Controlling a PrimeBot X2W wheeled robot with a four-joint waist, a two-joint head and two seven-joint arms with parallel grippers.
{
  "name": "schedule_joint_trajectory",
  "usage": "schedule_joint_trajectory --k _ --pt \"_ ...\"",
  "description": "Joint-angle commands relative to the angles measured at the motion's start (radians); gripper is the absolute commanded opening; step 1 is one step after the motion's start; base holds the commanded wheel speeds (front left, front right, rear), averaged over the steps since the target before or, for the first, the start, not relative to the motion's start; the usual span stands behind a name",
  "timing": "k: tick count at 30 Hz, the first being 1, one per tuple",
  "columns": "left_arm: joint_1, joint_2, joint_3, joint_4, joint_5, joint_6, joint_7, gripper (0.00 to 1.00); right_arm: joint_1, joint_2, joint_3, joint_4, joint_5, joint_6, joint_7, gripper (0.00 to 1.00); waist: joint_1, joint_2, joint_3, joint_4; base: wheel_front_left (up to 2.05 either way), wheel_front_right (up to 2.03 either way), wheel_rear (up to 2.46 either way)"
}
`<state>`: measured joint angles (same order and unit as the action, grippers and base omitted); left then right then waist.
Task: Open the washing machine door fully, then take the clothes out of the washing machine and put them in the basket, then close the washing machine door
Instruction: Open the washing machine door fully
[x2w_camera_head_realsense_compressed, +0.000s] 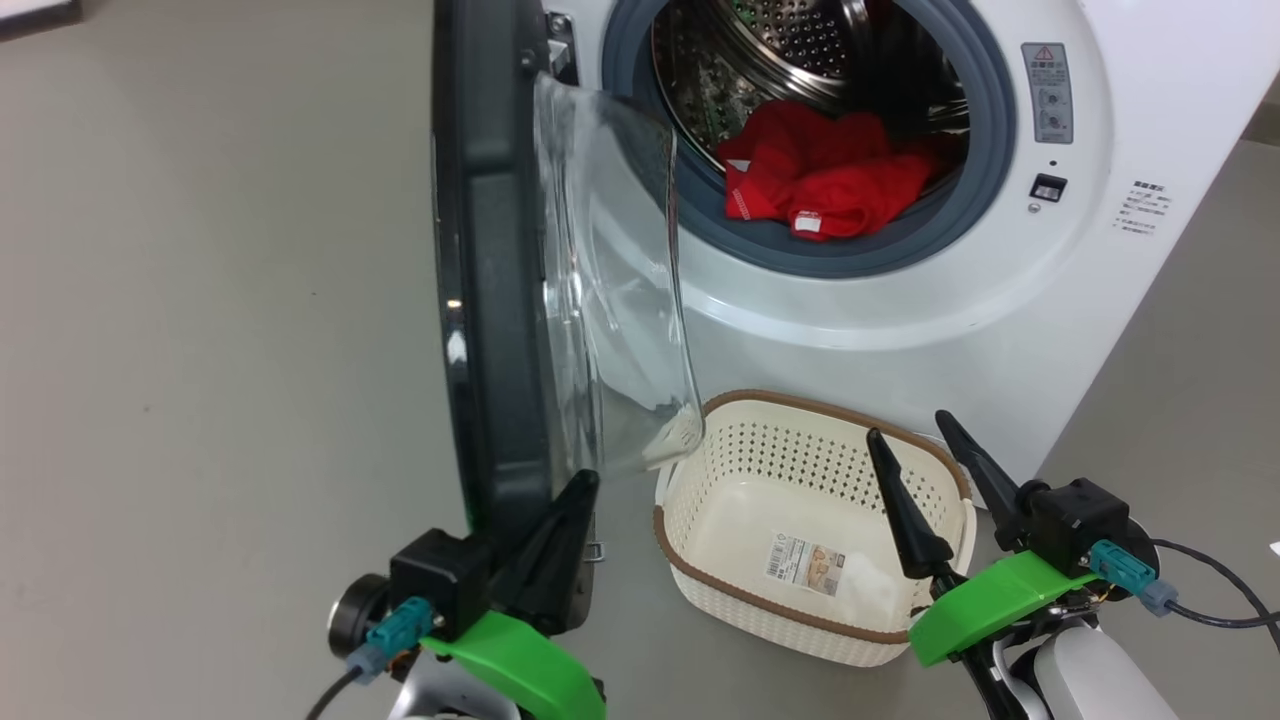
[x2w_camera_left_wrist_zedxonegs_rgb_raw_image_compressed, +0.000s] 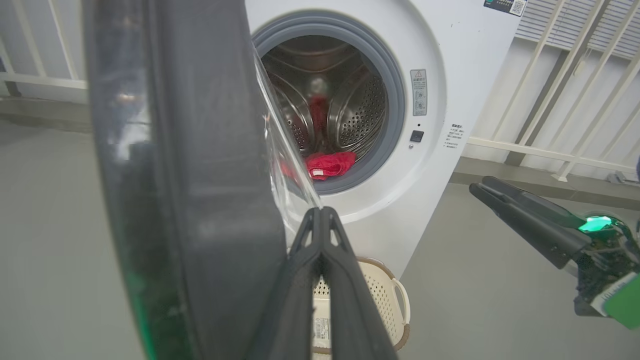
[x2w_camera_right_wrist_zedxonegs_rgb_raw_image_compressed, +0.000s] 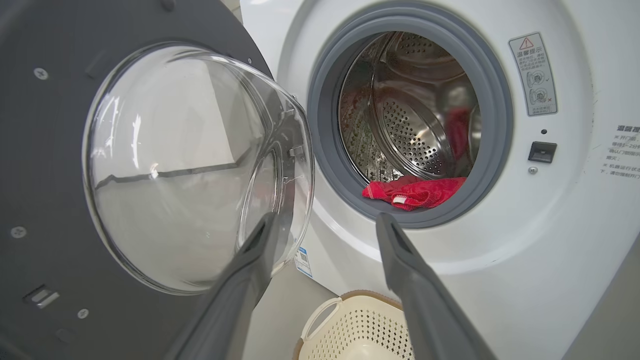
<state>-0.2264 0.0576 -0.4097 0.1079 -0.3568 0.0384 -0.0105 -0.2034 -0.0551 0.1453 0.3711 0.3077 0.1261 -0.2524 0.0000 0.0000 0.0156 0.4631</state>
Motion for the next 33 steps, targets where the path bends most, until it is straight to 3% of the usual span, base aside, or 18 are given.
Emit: schedule_joint_trajectory --k 1,22,33 --pt "-0.007 0.028 0.062 -0.015 0.006 0.032 -0.006 0.00 -0.005 0.005 0.022 -0.019 0.002 0.005 -0.009 1.00 0.0000 0.0000 0.001 0.010 0.00 0.00 0.00" --pt "0.055 0.121 0.232 -0.086 0.008 0.165 -0.088 0.00 -0.019 0.005 0.033 -0.063 -0.026 0.005 -0.009 1.00 0.0000 0.0000 0.049 0.055 0.00 0.00 0.00" --pt "0.076 0.160 0.294 -0.105 -0.008 0.200 -0.086 0.00 -0.039 0.005 0.057 -0.046 -0.037 0.005 -0.009 1.00 0.0000 0.0000 0.065 0.054 0.00 0.00 0.00"
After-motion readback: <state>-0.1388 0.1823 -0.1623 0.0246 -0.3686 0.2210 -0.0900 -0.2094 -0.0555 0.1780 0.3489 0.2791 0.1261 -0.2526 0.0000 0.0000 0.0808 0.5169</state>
